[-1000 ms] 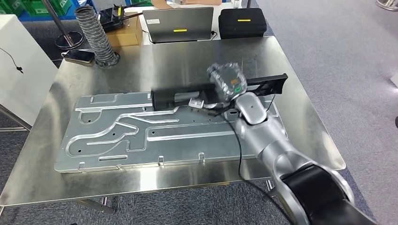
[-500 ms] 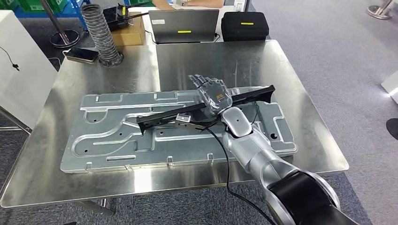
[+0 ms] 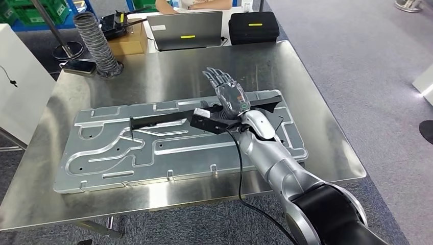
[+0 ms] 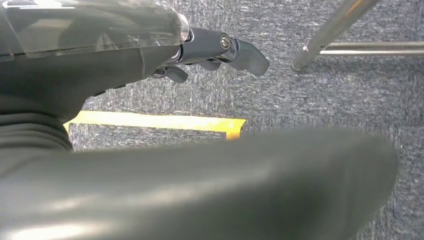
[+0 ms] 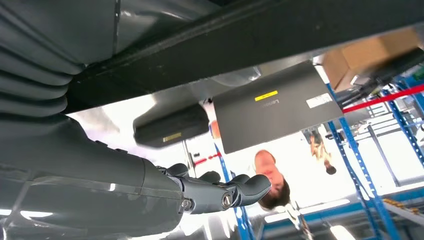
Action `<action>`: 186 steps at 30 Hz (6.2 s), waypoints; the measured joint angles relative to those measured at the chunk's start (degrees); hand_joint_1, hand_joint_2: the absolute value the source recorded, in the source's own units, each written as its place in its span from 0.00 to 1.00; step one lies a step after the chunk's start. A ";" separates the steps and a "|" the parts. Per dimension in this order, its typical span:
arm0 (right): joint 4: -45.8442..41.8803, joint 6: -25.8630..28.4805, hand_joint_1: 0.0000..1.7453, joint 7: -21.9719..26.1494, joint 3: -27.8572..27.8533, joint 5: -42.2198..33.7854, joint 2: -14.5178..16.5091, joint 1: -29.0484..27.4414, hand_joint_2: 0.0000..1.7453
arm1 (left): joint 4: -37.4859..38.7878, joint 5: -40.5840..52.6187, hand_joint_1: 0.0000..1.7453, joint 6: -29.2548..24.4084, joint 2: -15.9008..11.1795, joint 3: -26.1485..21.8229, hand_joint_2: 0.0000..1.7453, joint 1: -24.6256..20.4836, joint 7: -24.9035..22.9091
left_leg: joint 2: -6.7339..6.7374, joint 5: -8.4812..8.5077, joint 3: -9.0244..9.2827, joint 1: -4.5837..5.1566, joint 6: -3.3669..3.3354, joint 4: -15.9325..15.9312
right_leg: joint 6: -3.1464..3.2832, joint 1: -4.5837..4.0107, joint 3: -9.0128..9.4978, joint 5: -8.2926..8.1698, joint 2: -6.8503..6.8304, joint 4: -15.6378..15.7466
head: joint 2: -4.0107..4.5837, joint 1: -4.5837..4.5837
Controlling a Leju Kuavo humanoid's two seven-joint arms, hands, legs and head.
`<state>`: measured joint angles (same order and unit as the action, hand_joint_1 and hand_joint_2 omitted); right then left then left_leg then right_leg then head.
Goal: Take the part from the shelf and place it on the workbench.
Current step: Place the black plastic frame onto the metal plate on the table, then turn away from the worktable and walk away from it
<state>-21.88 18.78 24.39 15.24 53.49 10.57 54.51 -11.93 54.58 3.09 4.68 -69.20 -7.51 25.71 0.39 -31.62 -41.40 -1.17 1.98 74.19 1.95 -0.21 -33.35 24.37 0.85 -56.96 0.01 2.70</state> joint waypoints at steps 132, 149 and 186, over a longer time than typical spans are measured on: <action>9.33 5.84 0.00 -20.05 -63.73 22.51 -8.11 -52.35 0.00 | 0.03 -0.49 0.00 3.92 0.87 -1.72 0.00 2.82 0.93 | 0.31 1.73 15.33 0.56 -2.69 -18.16 | -3.33 0.34 -2.12 -1.23 -1.43 -1.00 | 0.00 -0.01; 9.65 5.90 0.00 -17.28 -63.46 22.73 -8.66 -51.51 0.00 | 0.03 -0.07 0.00 4.38 1.12 -1.60 0.00 2.93 1.40 | 0.32 6.21 4.14 0.56 -0.87 -13.47 | -1.53 0.71 6.84 4.77 -1.46 2.14 | 0.00 0.01; 10.00 -1.21 0.00 -18.94 -65.29 17.67 -8.94 -51.44 0.00 | 0.02 0.74 0.00 3.08 1.67 -1.08 0.00 2.54 0.86 | 0.08 2.43 4.87 0.43 -0.83 -2.13 | -1.52 0.61 1.59 1.78 -1.55 1.23 | 0.00 0.01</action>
<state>-11.88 17.57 5.45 -50.05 71.16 1.63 3.07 -11.91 55.31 6.16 6.35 -70.28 -4.98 26.57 0.47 -29.18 -36.53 -0.73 1.15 72.06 0.42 0.40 -31.76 26.15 -0.70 -55.74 0.01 2.71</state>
